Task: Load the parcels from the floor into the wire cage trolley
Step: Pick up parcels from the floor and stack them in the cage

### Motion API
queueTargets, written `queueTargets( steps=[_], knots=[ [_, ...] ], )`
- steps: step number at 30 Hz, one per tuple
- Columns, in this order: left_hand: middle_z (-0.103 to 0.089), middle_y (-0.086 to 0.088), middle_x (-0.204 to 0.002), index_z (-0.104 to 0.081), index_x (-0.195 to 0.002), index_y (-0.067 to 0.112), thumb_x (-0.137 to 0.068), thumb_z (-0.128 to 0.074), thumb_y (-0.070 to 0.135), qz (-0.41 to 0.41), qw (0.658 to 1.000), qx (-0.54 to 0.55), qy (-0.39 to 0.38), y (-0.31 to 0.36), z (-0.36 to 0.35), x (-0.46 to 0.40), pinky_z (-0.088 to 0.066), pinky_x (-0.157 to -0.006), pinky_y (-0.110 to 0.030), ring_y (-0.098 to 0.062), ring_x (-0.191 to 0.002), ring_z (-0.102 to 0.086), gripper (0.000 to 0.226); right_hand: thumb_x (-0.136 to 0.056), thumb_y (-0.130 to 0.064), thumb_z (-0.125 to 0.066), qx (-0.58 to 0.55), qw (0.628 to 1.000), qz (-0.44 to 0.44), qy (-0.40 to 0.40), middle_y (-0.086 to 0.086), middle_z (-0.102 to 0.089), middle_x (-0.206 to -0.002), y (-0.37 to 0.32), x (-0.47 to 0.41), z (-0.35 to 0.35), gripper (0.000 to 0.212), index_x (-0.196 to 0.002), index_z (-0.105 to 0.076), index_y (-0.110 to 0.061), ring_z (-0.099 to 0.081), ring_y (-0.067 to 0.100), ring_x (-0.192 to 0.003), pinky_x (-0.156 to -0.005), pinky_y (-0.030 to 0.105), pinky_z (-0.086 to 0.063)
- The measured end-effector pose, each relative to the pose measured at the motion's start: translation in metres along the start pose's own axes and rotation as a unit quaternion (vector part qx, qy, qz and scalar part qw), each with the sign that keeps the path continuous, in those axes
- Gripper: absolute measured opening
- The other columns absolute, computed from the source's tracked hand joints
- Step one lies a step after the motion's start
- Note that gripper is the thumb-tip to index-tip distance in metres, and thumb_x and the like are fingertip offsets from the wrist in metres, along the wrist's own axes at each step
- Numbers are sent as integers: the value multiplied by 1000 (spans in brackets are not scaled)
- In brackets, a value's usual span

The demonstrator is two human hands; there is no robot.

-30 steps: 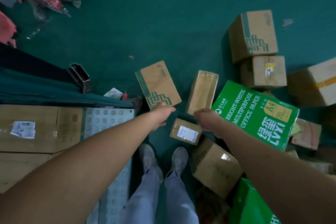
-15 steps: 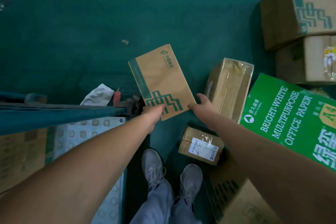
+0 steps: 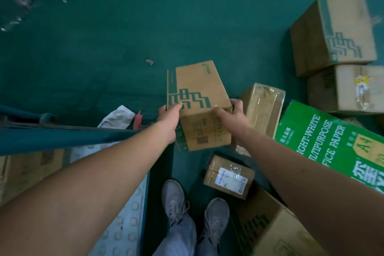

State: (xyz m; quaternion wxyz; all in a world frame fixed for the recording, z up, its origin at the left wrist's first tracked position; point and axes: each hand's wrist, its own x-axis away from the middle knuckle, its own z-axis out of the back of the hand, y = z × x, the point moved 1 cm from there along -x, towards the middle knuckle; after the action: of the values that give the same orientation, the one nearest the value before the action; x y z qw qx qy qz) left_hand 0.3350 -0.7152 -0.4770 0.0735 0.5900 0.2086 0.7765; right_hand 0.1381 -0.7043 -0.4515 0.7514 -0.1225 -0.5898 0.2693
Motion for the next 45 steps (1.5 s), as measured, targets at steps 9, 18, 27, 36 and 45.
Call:
queueTargets(
  steps=[9, 18, 27, 36, 45],
  knots=[
    [-54, -8, -144, -41, -142, 42, -60, -67, 80, -15, 995, -69, -70, 85, 24, 181, -43, -103, -63, -37, -125, -56, 94, -96, -45, -66, -94, 995, 8, 13, -1, -66, -121, -94, 221, 90, 75, -155, -20, -44, -62, 27, -108, -91, 50, -47],
    [-47, -3, -147, -36, -151, 23, -97, -60, 55, -166, 978, -99, -84, 202, 73, 515, -33, -113, -50, -32, -139, -43, 66, -97, -48, -63, -105, 984, 132, 48, -1, -62, -127, -195, 456, 187, 63, -149, -27, -43, -60, 25, -111, -95, 53, -48],
    [-66, -10, -121, -51, -135, 23, -87, -63, 71, -226, 959, -113, -126, 200, 131, 739, -51, -77, -40, -28, -107, -62, 69, -91, -58, -66, -21, 967, 250, 39, -2, -52, -140, -224, 647, 267, 76, -154, -28, -38, -54, 25, -121, -103, 50, -47],
    [-66, -10, -128, -65, -128, 24, -62, -74, 84, -200, 965, -107, -133, 134, 209, 808, -53, -93, -53, -34, -115, -64, 89, -96, -53, -63, 133, 953, 266, -59, 1, -66, -116, -232, 750, 269, 41, -129, -47, -35, -63, 24, -103, -92, 49, -50],
    [-68, -19, -125, -57, -135, 12, -52, -84, 78, -138, 983, -73, -96, 61, 302, 823, -58, -90, -49, -37, -110, -69, 109, -97, -59, -58, 313, 905, 258, -129, 6, -65, -119, -234, 783, 197, 44, -126, -53, -28, -64, 31, -105, -97, 52, -53]
  ],
)
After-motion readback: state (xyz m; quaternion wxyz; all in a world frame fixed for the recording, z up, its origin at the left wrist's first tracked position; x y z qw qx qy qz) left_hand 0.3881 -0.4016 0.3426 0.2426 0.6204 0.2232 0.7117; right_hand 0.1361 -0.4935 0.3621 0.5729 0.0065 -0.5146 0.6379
